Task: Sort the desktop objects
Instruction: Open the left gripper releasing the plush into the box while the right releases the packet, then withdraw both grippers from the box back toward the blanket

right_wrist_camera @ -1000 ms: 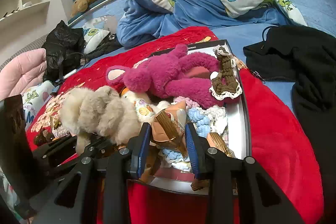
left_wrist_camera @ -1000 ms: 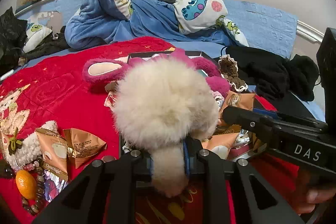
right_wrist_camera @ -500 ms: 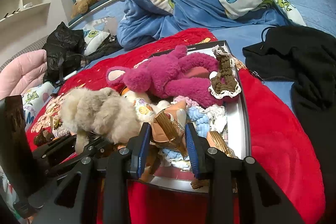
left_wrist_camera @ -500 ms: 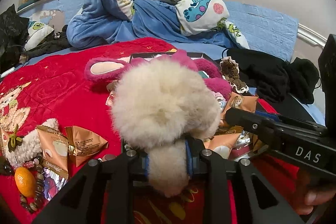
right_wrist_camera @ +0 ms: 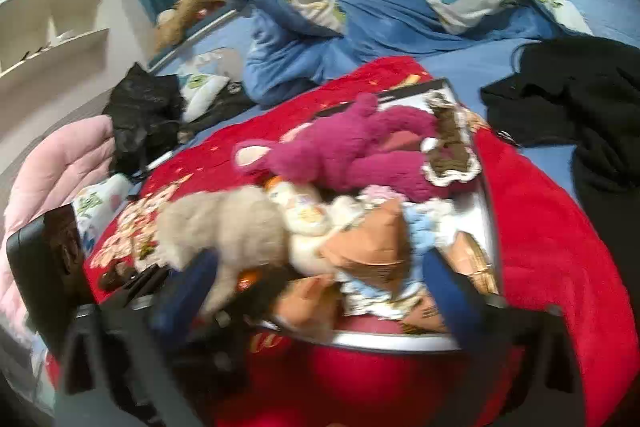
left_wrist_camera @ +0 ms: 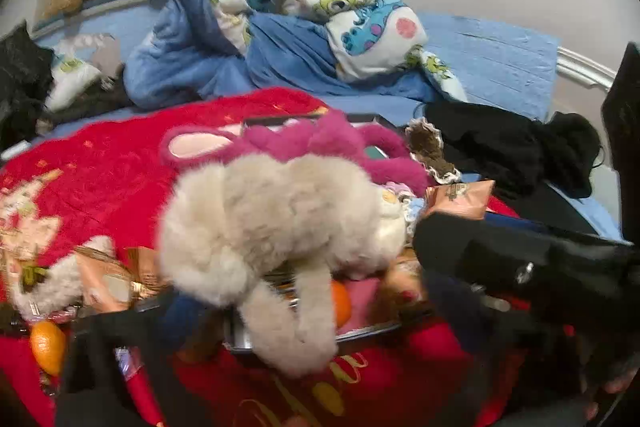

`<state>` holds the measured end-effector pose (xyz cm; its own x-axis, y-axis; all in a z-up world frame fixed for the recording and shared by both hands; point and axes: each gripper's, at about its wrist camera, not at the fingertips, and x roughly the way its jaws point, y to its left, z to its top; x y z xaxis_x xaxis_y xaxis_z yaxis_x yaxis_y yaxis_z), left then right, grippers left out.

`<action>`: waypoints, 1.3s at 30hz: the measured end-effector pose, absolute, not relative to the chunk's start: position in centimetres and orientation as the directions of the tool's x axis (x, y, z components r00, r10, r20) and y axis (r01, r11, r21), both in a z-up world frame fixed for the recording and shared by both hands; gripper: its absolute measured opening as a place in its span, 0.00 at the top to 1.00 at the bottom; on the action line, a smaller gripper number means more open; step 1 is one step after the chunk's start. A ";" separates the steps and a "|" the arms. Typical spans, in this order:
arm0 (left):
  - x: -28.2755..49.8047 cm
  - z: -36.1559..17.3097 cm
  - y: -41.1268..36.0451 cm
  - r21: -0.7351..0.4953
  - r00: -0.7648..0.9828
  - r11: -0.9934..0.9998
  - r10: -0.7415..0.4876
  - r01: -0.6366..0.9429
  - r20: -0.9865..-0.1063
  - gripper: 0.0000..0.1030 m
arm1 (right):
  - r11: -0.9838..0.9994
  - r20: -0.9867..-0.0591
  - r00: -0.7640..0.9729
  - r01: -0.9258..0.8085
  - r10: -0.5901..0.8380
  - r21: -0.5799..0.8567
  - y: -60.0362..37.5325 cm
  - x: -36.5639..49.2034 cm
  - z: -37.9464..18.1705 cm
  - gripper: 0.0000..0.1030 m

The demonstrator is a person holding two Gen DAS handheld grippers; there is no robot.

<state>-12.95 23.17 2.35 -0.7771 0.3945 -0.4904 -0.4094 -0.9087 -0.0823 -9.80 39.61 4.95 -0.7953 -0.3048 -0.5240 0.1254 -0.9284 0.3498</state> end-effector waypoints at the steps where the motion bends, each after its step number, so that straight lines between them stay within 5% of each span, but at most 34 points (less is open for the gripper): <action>1: -12.9 2.4 23.2 -0.077 -0.784 -0.913 0.385 -0.401 -0.487 0.00 | -0.936 -0.530 -0.796 0.125 -0.293 0.330 39.3 -9.7 5.1 0.00; 39: -10.9 3.8 13.6 -0.367 -0.806 -0.886 0.429 -0.285 -0.408 0.00 | -0.914 -0.441 -0.851 0.101 -0.284 0.394 35.3 -9.4 7.9 0.00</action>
